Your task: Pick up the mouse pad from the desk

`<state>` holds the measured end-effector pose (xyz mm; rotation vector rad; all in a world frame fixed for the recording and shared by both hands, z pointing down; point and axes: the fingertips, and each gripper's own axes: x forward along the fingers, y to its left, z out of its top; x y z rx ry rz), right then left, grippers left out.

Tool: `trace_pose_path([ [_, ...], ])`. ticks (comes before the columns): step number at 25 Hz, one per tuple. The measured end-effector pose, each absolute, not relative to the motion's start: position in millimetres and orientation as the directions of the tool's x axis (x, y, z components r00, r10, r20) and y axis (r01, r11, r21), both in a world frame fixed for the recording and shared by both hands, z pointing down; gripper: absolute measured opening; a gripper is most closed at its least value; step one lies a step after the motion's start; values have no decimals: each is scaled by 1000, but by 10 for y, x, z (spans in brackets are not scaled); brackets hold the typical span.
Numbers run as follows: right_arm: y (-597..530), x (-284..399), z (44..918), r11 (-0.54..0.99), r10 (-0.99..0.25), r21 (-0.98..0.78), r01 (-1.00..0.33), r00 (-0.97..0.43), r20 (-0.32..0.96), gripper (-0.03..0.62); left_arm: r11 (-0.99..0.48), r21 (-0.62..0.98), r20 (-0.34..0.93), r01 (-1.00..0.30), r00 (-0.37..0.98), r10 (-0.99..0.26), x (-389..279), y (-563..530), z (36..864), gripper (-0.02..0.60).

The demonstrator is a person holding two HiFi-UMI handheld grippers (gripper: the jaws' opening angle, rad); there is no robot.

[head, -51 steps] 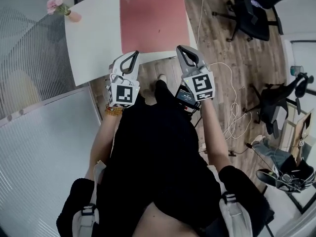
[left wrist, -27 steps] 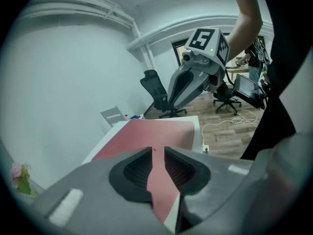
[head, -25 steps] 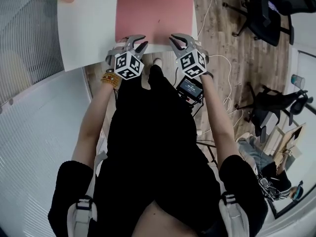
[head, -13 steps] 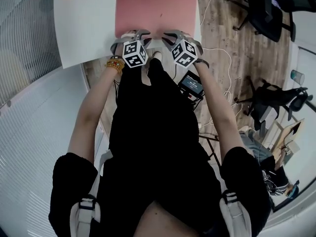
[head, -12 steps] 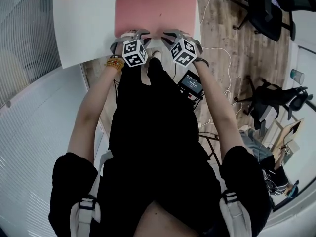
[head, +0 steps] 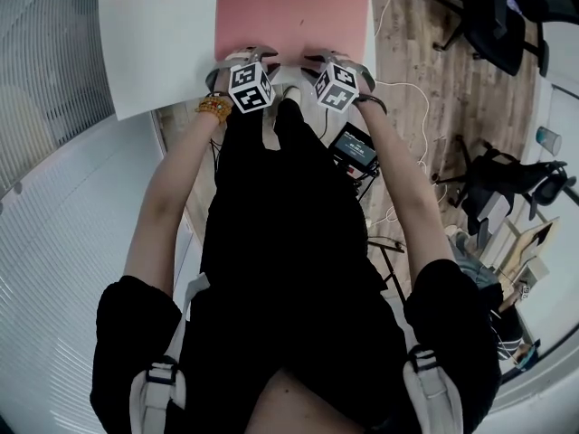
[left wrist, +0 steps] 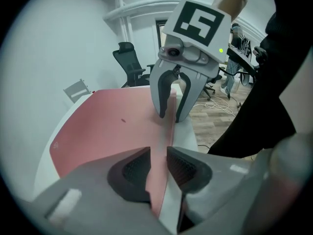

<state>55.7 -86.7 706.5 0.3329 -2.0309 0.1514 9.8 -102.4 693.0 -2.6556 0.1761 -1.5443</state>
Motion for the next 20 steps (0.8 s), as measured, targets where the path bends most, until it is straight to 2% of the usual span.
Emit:
trace_pose_path([
  [7, -818, 565, 7131, 966, -153, 48, -253, -417, 896, 155, -993, -91, 863, -70, 492, -114, 76, -1008, 6917, 106],
  [12, -844, 578, 7139, 973, -146, 63, -221, -383, 912, 121, -996, -75, 865, -45, 494, -87, 122, -952, 6933, 106],
  [16, -870, 596, 7127, 960, -120, 1, -280, -409, 905, 112, -997, -64, 857, -46, 510, -79, 217, -915, 6938, 106],
  [20, -870, 620, 7104, 933, -92, -81, -350, -452, 887, 112, -995, -19, 844, -101, 532, -70, 335, -890, 6958, 107],
])
